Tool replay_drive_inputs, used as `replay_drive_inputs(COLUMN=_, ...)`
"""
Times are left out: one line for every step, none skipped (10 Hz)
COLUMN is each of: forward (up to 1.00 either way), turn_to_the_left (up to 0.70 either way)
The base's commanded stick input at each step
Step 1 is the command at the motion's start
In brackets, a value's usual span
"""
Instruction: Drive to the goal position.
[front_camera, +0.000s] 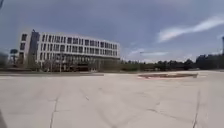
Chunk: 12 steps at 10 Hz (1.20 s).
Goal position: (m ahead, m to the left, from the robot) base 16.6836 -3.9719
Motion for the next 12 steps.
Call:
replay_drive_inputs(forward=1.00, turn_to_the_left=0.00)
replay_drive_inputs(forward=1.00, turn_to_the_left=0.00)
replay_drive_inputs(forward=1.00, turn_to_the_left=0.00)
replay_drive_inputs(forward=1.00, turn_to_the_left=0.00)
replay_drive_inputs(forward=1.00, turn_to_the_left=0.00)
replay_drive_inputs(forward=1.00, turn_to_the_left=0.00)
replay_drive_inputs(forward=1.00, turn_to_the_left=0.00)
replay_drive_inputs(forward=1.00, turn_to_the_left=0.00)
replay_drive_inputs(forward=1.00, turn_to_the_left=0.00)
replay_drive_inputs(forward=1.00, turn_to_the_left=0.00)
replay_drive_inputs(forward=1.00, turn_to_the_left=0.00)
replay_drive_inputs(forward=1.00, turn_to_the_left=0.00)
